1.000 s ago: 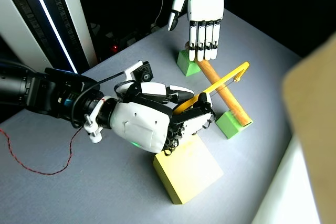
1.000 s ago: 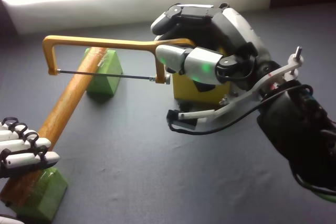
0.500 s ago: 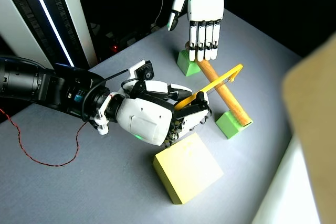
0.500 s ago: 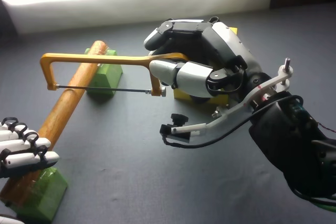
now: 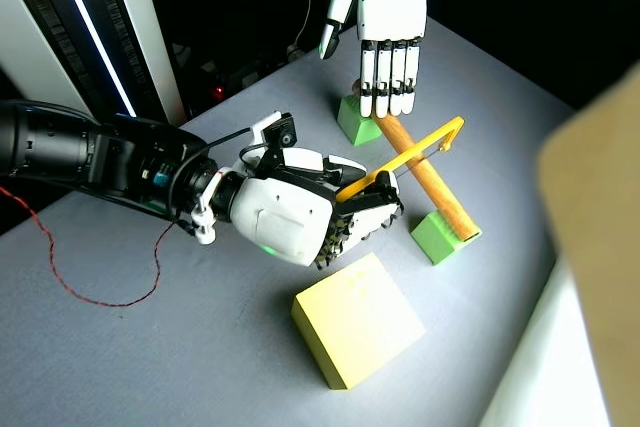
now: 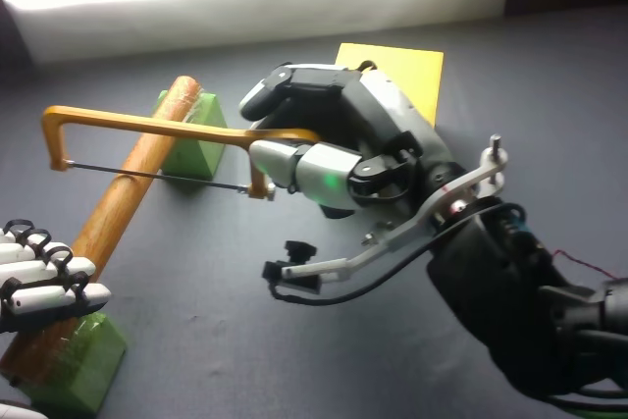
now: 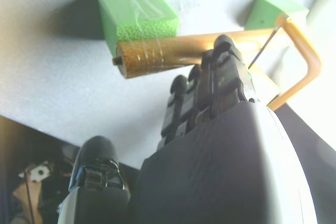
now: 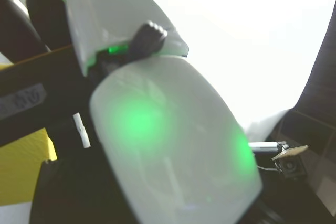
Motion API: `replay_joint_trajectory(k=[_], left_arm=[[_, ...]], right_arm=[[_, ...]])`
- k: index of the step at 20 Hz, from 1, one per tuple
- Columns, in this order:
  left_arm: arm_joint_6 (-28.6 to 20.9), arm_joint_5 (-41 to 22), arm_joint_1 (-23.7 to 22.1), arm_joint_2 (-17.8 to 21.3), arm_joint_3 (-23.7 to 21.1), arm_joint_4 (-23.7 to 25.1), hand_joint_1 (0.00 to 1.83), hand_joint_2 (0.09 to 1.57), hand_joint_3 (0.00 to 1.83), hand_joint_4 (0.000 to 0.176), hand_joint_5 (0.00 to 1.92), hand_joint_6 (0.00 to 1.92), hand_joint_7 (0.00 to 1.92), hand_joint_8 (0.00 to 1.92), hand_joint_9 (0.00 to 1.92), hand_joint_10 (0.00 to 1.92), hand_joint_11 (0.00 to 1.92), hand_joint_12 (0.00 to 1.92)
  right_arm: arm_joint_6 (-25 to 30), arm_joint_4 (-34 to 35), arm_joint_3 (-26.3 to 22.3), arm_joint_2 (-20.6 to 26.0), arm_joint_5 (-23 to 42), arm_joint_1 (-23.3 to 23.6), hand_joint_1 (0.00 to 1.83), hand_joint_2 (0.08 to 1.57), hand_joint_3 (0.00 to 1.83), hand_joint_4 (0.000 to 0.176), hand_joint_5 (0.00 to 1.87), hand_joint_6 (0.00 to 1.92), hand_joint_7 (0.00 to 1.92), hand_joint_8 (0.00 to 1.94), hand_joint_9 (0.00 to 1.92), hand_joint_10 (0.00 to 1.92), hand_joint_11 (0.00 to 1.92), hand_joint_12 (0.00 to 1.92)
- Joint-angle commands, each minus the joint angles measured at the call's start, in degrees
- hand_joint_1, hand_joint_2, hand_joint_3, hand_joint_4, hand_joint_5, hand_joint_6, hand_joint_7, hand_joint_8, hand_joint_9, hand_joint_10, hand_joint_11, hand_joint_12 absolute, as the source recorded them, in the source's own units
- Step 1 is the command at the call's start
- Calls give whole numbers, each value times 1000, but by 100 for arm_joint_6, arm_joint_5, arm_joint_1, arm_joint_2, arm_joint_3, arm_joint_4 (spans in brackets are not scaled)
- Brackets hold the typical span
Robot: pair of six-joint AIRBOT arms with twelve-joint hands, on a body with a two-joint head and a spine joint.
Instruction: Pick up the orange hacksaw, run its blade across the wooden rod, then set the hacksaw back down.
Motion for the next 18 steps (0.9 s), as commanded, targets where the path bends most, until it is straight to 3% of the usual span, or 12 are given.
replay_joint_trajectory(k=[1,10,18], left_arm=[[3,-76,-52,-35,19,-53,0,1234,0,0,22,1,16,1,6,0,0,119],[3,-76,-61,-49,17,-53,0,1241,0,0,50,3,32,3,21,3,0,186],[3,-76,-66,-50,24,-53,0,1233,0,0,27,1,18,1,11,1,0,119]], right_arm=[[82,-317,34,-47,542,70,1378,1123,0,0,789,1073,951,963,1055,1114,1056,1044],[14,-181,521,-743,561,425,1380,1114,0,0,814,1048,968,946,1062,1095,1040,1012],[-58,-86,520,-809,555,488,1379,1119,1,0,797,1067,960,958,1056,1106,1046,1003]])
